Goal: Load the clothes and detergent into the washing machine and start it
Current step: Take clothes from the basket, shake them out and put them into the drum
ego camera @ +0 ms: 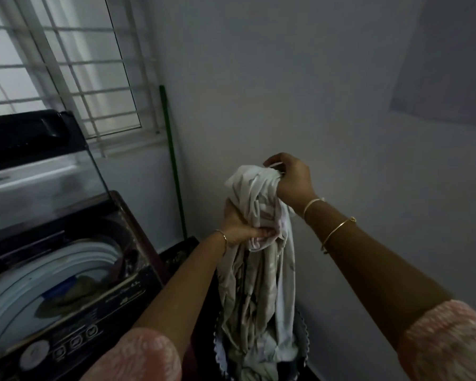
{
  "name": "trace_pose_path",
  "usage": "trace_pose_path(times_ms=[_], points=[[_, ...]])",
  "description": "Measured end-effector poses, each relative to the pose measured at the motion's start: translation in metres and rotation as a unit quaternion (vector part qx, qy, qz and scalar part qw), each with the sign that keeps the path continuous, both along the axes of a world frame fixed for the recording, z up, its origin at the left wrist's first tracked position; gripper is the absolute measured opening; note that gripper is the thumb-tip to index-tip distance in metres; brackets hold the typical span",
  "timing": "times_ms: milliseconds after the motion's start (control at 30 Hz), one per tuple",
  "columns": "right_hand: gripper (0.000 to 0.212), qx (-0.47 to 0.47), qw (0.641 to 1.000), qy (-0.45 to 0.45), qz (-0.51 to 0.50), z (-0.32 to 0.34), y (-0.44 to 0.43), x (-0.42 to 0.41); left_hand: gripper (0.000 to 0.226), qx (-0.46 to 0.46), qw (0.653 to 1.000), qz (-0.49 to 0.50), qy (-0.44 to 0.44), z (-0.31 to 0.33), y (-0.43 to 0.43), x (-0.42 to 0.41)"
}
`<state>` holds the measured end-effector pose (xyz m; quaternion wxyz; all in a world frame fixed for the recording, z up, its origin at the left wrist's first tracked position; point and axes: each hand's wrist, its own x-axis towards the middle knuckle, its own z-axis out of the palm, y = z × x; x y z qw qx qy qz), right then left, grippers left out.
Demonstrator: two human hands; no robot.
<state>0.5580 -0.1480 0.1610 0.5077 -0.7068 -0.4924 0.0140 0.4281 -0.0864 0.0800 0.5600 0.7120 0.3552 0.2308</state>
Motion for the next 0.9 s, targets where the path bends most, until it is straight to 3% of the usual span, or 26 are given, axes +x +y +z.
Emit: trace_pose_path(times_ms=[67, 200, 333, 433, 533, 700, 833, 900], points=[[0.030, 0.019, 0.998, 0.047, 0.037, 0.014, 0.006, -0.007, 0.144, -0.010, 0.999, 0.050, -0.005, -0.003, 0.007, 0.009], [0.037, 0.016, 0.979, 0.152, 0.132, 0.033, 0.009, -0.018, 0.072, -0.021, 0.998, 0.055, 0.013, 0.025, -0.002, 0.014], [0.034, 0.050, 0.950, 0.267, 0.152, 0.034, 0.006, -0.010, 0.050, -0.015, 0.991, 0.130, -0.022, 0.022, 0.007, 0.021], [0.034, 0.081, 0.941, 0.310, 0.110, 0.022, 0.004, 0.001, 0.019, 0.038, 0.985, 0.167, -0.020, 0.029, 0.015, 0.029], [0.029, 0.045, 0.940, 0.327, 0.083, -0.002, 0.002, 0.008, 0.019, 0.066, 0.971, 0.221, -0.057, 0.036, 0.021, 0.031], [0.037, -0.033, 0.947, 0.313, 0.067, -0.039, -0.012, 0.008, 0.030, 0.031, 0.957, 0.266, -0.110, 0.055, 0.031, 0.029], [0.078, -0.132, 0.928, 0.304, 0.170, -0.052, -0.019, -0.002, 0.030, 0.063, 0.955, 0.250, -0.145, 0.082, 0.024, 0.034], [0.096, -0.134, 0.931, 0.284, 0.188, -0.051, -0.009, -0.009, 0.030, 0.054, 0.956, 0.239, -0.164, 0.098, 0.017, 0.041]])
